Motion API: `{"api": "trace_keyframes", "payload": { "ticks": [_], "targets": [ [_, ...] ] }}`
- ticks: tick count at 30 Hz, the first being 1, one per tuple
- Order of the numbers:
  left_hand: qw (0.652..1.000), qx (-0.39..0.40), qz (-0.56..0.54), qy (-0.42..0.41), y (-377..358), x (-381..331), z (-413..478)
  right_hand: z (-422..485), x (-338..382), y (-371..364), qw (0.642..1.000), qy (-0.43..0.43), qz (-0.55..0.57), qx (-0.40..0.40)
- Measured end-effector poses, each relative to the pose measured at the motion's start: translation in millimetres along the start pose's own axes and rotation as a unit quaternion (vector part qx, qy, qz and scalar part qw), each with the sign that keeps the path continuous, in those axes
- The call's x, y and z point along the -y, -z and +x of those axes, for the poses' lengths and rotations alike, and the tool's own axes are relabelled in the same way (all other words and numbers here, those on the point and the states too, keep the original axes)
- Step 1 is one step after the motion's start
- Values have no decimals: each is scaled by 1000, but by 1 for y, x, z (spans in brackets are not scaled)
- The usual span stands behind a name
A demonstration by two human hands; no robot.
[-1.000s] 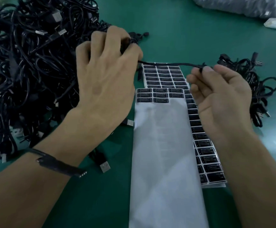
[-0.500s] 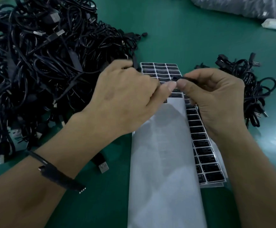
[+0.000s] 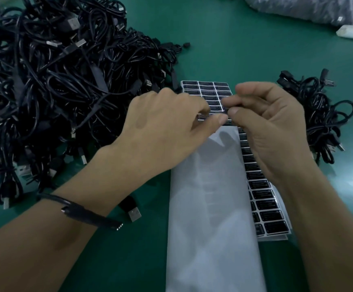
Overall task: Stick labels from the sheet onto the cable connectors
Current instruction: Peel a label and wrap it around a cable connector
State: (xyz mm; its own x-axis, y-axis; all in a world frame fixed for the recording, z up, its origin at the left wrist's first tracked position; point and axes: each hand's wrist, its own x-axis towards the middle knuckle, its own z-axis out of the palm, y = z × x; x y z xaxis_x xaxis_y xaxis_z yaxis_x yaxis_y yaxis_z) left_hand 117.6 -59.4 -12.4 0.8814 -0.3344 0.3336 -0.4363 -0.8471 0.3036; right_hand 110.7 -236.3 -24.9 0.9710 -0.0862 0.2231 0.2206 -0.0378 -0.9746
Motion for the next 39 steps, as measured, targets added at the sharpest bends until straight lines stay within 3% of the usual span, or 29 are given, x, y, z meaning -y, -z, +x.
{"api": "trace_keyframes", "payload": {
  "ticks": [5, 12, 17, 21, 26, 32, 39],
  "targets": [
    [997, -14, -73, -26, -3, 3, 1, -4, 2, -7, 1000, 7, -14, 20],
    [972, 53, -228, -5, -4, 3, 2, -4, 2, -6, 1000, 0, 0, -20],
    [973, 43, -226, 33, -6, 3, 2, -2, -3, -2, 965, -2, -238, -106],
    [981, 51, -181, 43, -7, 3, 2, -6, -3, -5, 918, -54, -390, -53],
    [984, 56, -160, 54, -6, 2, 1, -12, -1, -7, 893, -73, -443, -25],
    [986, 63, -142, 51, -7, 3, 0, -11, 3, -3, 911, -73, -407, 4],
    [977, 41, -204, 42, -7, 2, 0, -8, 8, 2, 980, -89, -180, -15]
  ]
}}
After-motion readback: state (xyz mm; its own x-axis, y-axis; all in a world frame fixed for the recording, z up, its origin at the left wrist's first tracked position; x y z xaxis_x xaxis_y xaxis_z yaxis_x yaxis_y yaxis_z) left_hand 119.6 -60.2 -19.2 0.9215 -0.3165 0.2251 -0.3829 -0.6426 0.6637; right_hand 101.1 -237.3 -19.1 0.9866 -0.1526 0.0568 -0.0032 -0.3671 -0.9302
